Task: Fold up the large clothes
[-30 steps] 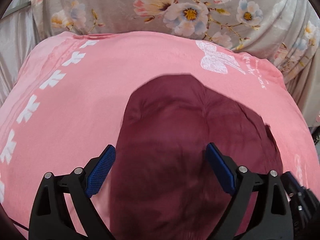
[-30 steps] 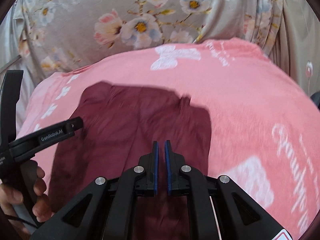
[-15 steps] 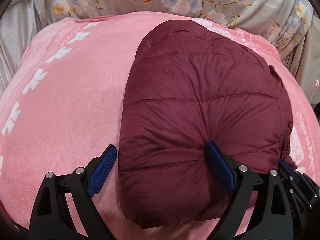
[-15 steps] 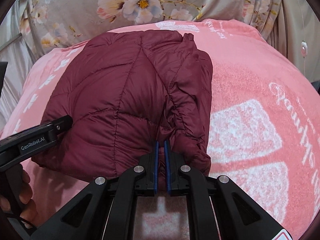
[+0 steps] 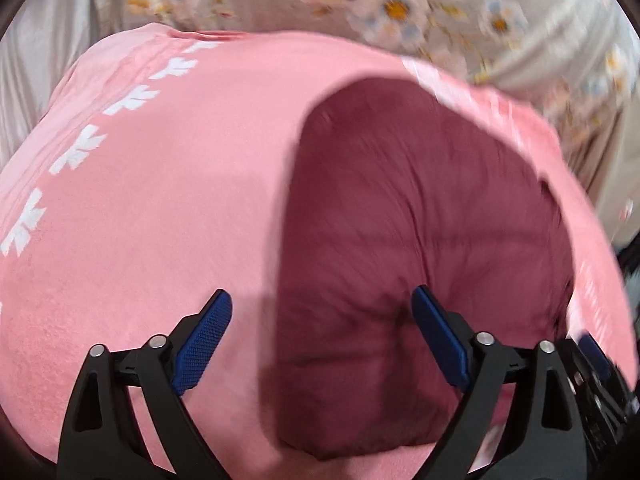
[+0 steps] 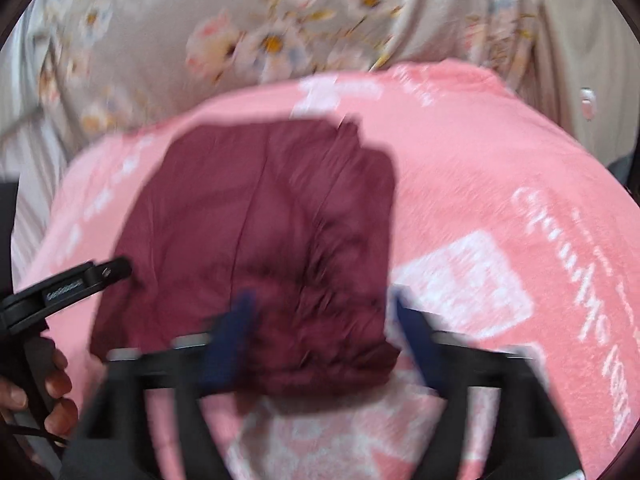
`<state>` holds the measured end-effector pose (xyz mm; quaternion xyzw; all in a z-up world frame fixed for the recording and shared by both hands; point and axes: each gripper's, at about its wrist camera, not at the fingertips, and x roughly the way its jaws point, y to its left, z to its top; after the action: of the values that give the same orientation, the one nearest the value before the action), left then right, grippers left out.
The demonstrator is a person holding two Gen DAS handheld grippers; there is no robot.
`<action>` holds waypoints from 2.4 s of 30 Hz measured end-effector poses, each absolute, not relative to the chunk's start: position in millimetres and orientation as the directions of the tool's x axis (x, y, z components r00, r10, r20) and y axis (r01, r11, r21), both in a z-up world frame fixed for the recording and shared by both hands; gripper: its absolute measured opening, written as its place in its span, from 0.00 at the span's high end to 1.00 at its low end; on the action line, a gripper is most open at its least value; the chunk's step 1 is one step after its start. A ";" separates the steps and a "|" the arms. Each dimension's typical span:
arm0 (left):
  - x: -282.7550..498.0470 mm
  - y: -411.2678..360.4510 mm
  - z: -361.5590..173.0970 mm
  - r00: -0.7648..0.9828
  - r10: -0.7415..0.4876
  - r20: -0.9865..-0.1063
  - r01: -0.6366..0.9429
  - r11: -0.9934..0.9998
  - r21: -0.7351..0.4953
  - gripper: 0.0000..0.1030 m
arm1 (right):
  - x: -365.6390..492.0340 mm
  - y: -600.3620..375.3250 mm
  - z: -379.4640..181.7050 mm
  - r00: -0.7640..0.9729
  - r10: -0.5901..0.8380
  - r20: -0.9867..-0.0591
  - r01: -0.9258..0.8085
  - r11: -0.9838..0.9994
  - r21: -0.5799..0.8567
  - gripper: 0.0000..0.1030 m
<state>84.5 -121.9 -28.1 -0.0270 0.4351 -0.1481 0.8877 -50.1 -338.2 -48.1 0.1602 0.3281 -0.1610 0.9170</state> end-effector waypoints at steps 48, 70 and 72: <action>105.4 -74.3 113.3 0.691 -0.550 -0.469 0.506 0.831 -0.228 0.67 | 3.7 -258.0 76.3 0.925 -0.044 -0.377 0.140 0.963 0.231 0.83; 200.3 7.9 112.6 0.792 -0.515 -0.327 0.485 0.857 -0.175 0.67 | 118.3 -178.9 82.9 0.961 -0.028 -0.276 0.056 0.994 0.093 0.83; 208.9 10.1 106.1 0.796 -0.511 -0.326 0.483 0.860 -0.169 0.67 | 127.6 -176.5 77.4 0.959 -0.029 -0.280 0.055 0.995 0.084 0.83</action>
<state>208.9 10.1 106.1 -0.0384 0.1826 -0.2622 0.9468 127.6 -176.5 77.4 0.0454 0.1408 -0.0213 0.9888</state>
